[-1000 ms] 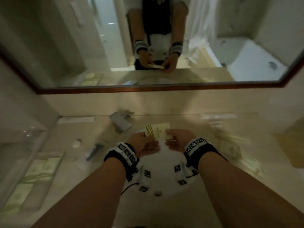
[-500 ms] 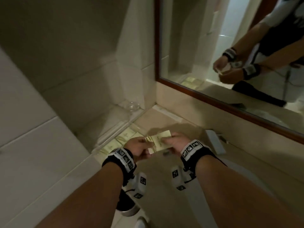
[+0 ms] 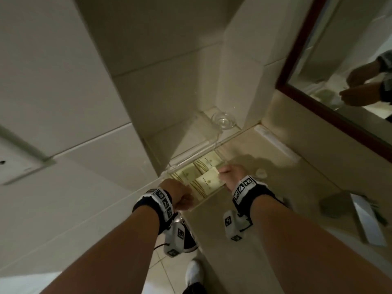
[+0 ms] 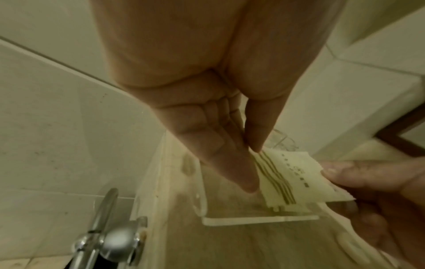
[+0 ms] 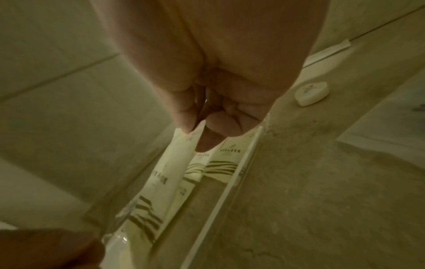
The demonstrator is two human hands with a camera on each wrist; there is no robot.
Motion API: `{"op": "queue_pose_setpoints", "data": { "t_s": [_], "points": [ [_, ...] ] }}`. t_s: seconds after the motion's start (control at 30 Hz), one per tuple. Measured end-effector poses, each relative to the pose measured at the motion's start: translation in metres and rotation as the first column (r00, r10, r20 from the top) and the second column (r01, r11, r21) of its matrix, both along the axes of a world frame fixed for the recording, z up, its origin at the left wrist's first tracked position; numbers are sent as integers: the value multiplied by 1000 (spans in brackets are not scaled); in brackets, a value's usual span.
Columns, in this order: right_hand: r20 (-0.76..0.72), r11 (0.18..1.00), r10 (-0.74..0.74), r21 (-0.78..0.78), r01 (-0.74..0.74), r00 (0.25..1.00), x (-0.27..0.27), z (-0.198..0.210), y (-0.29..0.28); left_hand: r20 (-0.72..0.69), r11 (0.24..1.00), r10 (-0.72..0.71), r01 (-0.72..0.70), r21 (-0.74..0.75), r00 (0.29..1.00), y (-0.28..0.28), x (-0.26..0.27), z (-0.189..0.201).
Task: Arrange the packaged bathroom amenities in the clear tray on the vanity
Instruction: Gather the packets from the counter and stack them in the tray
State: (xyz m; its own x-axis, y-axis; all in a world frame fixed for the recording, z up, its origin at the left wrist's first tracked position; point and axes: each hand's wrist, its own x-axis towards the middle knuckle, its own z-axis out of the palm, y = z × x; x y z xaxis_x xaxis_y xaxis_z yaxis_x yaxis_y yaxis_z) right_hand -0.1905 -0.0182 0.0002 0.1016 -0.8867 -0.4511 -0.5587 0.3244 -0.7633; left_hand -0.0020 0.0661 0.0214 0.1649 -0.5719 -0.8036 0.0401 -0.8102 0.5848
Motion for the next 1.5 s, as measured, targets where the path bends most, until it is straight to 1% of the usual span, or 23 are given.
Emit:
{"op": "queue_pose_setpoints", "data": {
  "t_s": [0.07, 0.13, 0.23, 0.3, 0.4, 0.5, 0.57, 0.6, 0.7, 0.77, 0.8, 0.83, 0.9, 0.93, 0.97, 1.03, 1.1, 1.13, 1.2, 1.3, 1.37, 1.47, 1.5],
  "points": [
    [-74, 995, 101, 19, -100, 992, 6, -7, -6, 48, 999, -8, 6, 35, 999, -5, 7, -6],
    [-177, 985, 171, 34, -167, 969, 11, -11, -13, 90, 1000, -22, 20, 17, 996, -9, 14, -9],
    [-260, 974, 228, 69, -218, 938, 16, -11, -20, 215, 993, -62, 82, -89, 975, -15, 18, -14],
    [-302, 939, 341, 78, -334, 890, 19, -10, -21, 297, 976, -101, 153, -156, 949, -18, 15, -17],
    [-375, 856, 504, 97, -508, 778, 26, -12, -16, 396, 936, -248, 324, -139, 884, -21, 8, -18],
    [-456, 747, 635, 159, -645, 623, 29, -14, -8, 499, 870, -404, 491, -51, 767, -24, -1, -17],
    [-496, 689, 684, 198, -697, 535, 30, -15, -4, 550, 834, -468, 552, 15, 692, -26, -4, -18],
    [-505, 674, 694, 207, -709, 513, 31, -14, -2, 564, 825, -483, 564, 38, 670, -26, -5, -19],
    [-501, 669, 697, 198, -717, 513, 30, -12, -1, 584, 815, -510, 571, 95, 631, -27, -6, -19],
    [-460, 681, 701, 205, -703, 545, 30, -12, 1, 590, 809, -524, 574, 122, 614, -27, -5, -18],
    [-444, 696, 690, 192, -692, 572, 28, -13, 3, 593, 809, -526, 574, 127, 610, -27, -5, -17],
    [-431, 734, 653, 157, -661, 623, 26, -14, 3, 599, 812, -518, 571, 120, 610, -27, -5, -16],
    [-426, 842, 510, 72, -534, 747, 20, -17, -1, 614, 819, -493, 566, 91, 616, -28, -5, -14],
    [-468, 874, 446, 43, -485, 763, 17, -17, -4, 618, 818, -488, 569, 79, 616, -29, -6, -14],
    [-531, 881, 420, 44, -471, 736, 14, -16, -7, 619, 815, -485, 575, 65, 617, -29, -7, -13],
    [-636, 835, 480, 121, -537, 604, 11, -18, -9, 614, 822, -463, 568, 28, 640, -29, -10, -14],
    [-670, 787, 548, 208, -581, 502, 11, -26, -4, 588, 837, -438, 547, -10, 680, -27, -13, -15],
    [-668, 774, 568, 234, -589, 481, 11, -29, -1, 579, 839, -433, 544, -21, 691, -25, -14, -16],
    [-667, 759, 584, 246, -602, 463, 11, -35, 6, 576, 829, -447, 559, -21, 684, -24, -16, -19],
    [-672, 740, 596, 248, -625, 439, 12, -35, 6, 597, 794, -506, 607, 41, 622, -24, -18, -20],
    [-654, 729, 619, 273, -628, 435, 12, -35, 4, 591, 777, -542, 624, 82, 598, -26, -17, -21],
    [-634, 729, 623, 257, -634, 459, 11, -36, 3, 572, 760, -573, 641, 105, 586, -26, -17, -17],
    [-627, 742, 609, 235, -628, 486, 10, -36, 1, 568, 760, -577, 640, 110, 587, -26, -18, -13]
  ]
}}
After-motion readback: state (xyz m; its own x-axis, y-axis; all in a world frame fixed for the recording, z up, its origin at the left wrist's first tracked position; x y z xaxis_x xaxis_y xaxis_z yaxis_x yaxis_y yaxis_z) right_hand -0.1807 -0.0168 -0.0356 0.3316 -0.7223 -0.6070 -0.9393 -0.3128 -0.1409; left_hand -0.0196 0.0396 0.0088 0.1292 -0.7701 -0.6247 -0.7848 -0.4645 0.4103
